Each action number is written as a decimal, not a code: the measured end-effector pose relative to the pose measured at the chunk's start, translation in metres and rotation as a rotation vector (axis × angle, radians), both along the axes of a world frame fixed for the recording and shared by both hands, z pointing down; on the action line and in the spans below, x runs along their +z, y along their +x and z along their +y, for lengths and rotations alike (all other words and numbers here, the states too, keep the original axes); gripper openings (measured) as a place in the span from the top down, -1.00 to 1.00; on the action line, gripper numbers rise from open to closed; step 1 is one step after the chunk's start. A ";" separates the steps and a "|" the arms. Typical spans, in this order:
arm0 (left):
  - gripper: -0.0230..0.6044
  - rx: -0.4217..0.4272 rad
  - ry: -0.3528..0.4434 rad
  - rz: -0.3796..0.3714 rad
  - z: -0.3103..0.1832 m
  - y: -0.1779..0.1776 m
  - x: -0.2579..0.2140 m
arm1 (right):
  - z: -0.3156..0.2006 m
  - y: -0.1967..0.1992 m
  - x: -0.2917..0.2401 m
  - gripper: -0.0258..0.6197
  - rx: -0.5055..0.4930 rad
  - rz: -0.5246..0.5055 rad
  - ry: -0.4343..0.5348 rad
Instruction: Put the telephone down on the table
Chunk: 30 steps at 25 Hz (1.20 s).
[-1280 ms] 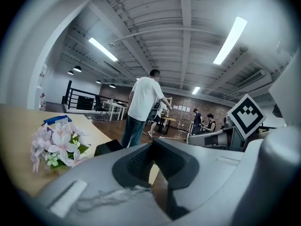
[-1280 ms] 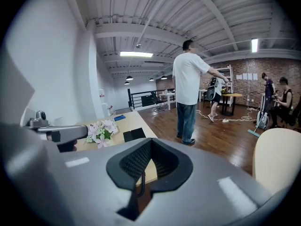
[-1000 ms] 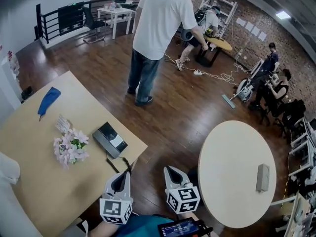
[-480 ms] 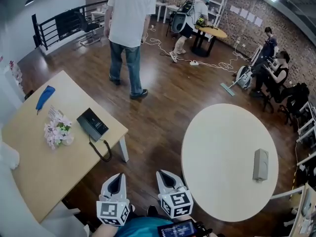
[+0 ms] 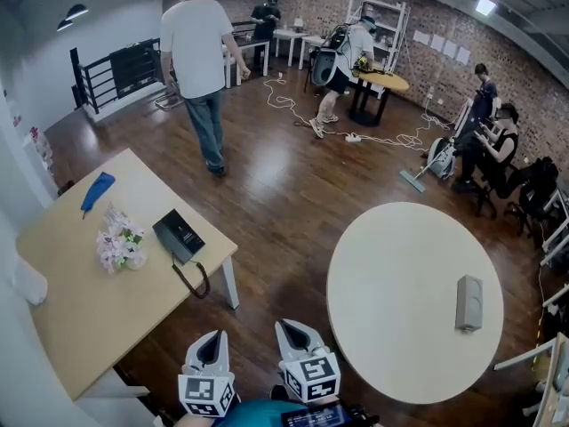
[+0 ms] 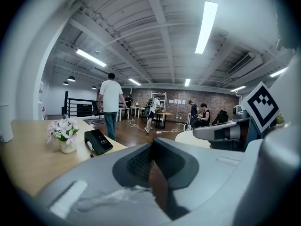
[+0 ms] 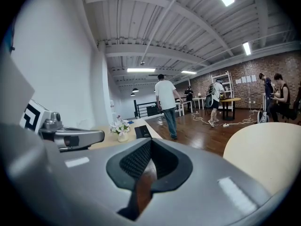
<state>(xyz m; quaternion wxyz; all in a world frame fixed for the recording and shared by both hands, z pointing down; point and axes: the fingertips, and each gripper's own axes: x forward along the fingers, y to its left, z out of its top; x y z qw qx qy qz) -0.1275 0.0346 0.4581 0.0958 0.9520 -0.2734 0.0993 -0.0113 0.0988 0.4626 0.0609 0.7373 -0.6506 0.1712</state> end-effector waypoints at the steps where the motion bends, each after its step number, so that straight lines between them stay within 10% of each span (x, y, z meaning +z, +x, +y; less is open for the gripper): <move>1: 0.89 0.004 0.004 0.002 0.000 -0.005 -0.001 | 0.001 -0.007 -0.001 0.94 -0.001 0.001 0.003; 30: 0.89 0.120 0.004 0.051 -0.005 -0.013 0.002 | 0.000 -0.051 0.006 0.95 0.063 0.052 0.043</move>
